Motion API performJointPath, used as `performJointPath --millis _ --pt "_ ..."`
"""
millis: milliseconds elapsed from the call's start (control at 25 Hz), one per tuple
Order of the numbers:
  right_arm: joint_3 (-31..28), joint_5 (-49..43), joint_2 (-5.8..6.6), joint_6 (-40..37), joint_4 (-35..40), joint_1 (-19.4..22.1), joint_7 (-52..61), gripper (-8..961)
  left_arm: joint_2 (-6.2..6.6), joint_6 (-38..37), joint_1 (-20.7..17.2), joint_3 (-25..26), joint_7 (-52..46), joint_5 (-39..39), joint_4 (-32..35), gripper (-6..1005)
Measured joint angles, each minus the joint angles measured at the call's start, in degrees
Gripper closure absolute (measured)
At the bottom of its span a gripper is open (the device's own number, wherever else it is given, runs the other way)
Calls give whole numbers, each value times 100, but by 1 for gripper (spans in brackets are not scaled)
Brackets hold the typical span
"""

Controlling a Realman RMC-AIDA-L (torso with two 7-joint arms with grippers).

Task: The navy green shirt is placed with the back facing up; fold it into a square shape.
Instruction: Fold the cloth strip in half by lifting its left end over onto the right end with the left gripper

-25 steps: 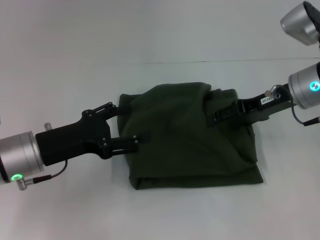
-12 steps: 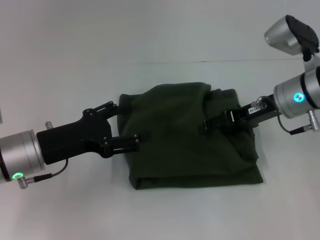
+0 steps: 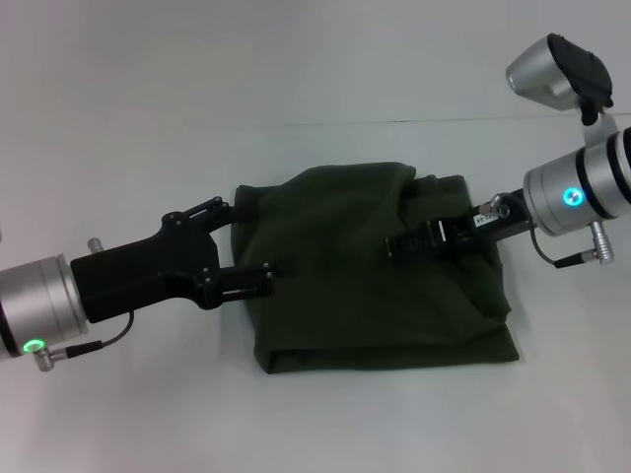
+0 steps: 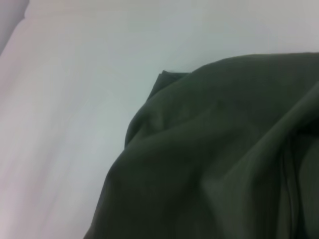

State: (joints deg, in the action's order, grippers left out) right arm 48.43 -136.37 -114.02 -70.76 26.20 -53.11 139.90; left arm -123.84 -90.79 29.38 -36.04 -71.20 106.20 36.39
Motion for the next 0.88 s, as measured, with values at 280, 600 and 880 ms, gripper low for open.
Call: performJointPath --millis 280,600,880 --pt "-18 131 66 -13 -6 56 9 108 0 -18 -3 -1 -24 -3 0 66" --pt "-17 141 89 -12 -13 108 35 389 0 -18 3 -7 -21 -3 0 66" --pt "-60 149 100 22 19 188 -28 577 -1 -18 7 -9 -14 -3 0 66"
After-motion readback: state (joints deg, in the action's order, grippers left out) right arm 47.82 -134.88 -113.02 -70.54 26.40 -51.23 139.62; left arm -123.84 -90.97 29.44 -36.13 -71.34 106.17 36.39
